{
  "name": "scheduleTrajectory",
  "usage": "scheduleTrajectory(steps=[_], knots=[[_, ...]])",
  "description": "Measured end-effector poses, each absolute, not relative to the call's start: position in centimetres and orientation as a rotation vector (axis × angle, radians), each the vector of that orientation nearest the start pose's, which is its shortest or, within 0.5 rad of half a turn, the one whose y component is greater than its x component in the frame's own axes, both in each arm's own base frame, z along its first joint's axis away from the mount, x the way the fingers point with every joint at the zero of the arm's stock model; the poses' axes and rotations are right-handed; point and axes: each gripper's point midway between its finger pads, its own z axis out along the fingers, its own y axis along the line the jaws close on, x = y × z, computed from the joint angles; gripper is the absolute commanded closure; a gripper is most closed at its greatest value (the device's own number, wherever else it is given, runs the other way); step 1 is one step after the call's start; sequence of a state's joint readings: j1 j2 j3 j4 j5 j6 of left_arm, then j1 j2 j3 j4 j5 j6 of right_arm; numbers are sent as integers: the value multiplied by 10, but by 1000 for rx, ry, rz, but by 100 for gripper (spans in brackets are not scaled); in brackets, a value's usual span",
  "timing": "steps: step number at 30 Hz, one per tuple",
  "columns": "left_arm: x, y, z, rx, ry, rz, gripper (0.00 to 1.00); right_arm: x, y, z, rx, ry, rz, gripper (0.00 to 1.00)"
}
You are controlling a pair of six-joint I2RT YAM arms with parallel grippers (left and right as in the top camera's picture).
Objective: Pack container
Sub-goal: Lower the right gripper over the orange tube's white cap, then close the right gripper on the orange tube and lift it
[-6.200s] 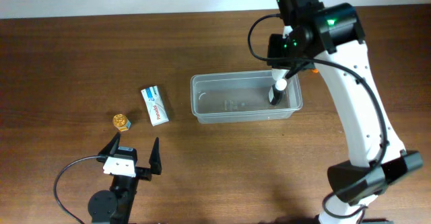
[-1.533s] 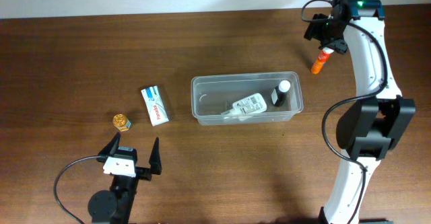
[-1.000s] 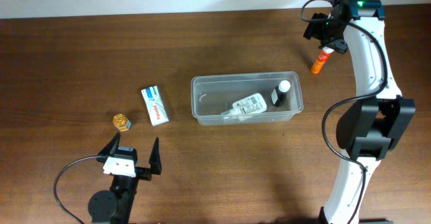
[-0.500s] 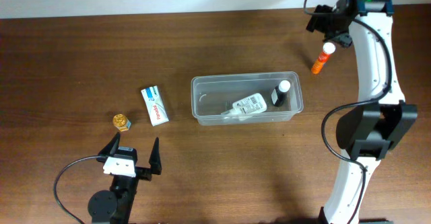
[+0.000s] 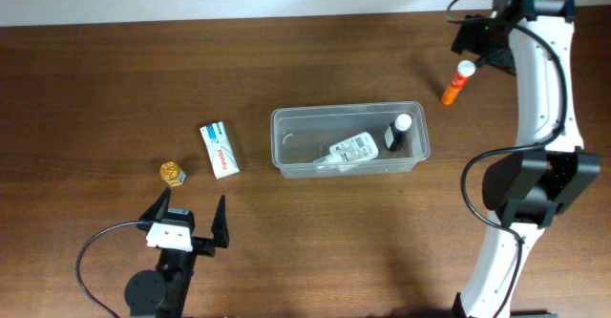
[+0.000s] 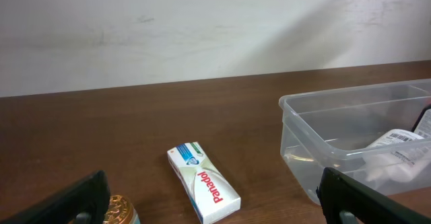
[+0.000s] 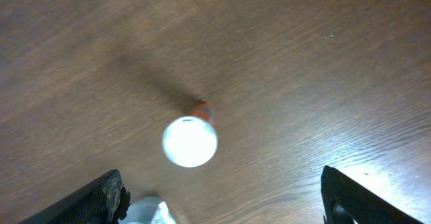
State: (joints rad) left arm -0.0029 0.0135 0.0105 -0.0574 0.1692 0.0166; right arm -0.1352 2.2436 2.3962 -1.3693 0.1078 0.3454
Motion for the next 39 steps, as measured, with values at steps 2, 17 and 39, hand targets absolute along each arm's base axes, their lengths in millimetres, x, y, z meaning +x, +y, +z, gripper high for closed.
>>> scheduleTrajectory(steps=[2,17,39], knots=[[244,-30,162,146,1625,-127,0,495,-92,184,683,2696,-94,14],[244,-30,162,146,1625,-127,1,509,-71,159,451,2750,45,12],[244,-30,162,146,1625,-127,1,519,-70,97,428,2850,44,39]])
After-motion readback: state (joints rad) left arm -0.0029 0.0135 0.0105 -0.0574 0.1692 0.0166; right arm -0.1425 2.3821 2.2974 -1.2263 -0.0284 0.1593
